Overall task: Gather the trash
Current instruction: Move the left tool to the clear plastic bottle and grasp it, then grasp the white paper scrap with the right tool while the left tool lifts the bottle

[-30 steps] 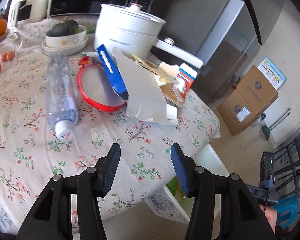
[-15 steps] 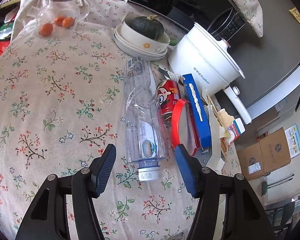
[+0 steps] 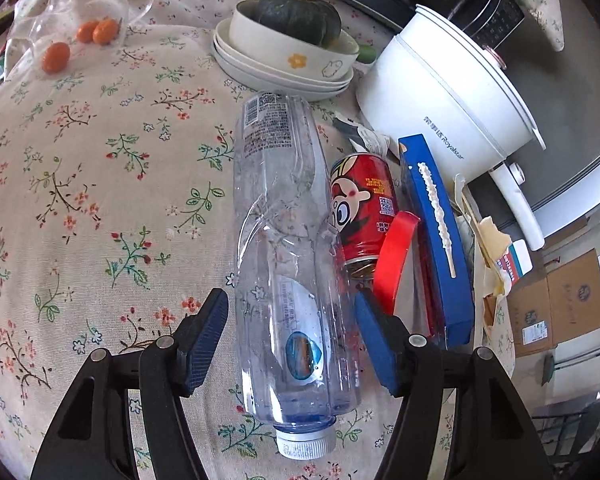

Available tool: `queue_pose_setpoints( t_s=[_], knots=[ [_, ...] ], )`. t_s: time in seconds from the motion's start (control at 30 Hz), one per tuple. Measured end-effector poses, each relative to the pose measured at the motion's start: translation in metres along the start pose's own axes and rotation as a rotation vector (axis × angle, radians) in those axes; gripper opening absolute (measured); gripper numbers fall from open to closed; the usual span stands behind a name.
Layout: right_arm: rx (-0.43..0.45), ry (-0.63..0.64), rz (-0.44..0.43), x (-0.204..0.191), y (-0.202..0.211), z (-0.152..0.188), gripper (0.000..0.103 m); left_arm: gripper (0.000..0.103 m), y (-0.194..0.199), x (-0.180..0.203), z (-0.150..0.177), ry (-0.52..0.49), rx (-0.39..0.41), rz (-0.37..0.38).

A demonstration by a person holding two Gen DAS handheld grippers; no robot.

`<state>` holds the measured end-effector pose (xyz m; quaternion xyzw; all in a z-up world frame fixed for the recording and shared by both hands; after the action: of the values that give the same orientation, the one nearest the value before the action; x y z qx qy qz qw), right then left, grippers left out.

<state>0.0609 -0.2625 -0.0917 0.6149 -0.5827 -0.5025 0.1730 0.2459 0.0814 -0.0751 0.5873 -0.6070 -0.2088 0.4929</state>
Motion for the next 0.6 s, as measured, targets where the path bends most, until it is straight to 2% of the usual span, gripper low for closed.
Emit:
queue_pose_setpoints(
  t_s=[0.13,0.27,0.33,0.6],
  knots=[
    [0.037,0.109,0.031,-0.024,-0.006,-0.004,0.073,0.069,-0.010,0.003,0.005,-0.023,-0.037,-0.003],
    [0.074,0.215,0.044,-0.056,-0.016,-0.007,0.074,0.066,-0.009,0.000,0.004,-0.014,-0.027,-0.006],
    [0.088,0.280,0.061,-0.073,-0.023,-0.007,0.075,0.065,-0.006,-0.005,0.004,-0.010,-0.016,-0.035],
    [0.147,0.503,0.163,-0.129,-0.053,-0.008,0.076,0.064,0.009,-0.036,0.000,0.128,-0.005,-0.018]
  ],
)
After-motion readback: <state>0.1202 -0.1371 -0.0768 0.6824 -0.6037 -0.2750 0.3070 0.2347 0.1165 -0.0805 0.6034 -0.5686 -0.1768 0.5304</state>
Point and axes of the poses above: each gripper's, at about its wrist camera, not at the fingertips, and y roughly against the way its jaws point, x to its right, z to its underside, the point moved 4 cm from there along -y, roughly the way its jaws point, and after that the axes turned 4 degrees about -y, right-handed, at the moved point
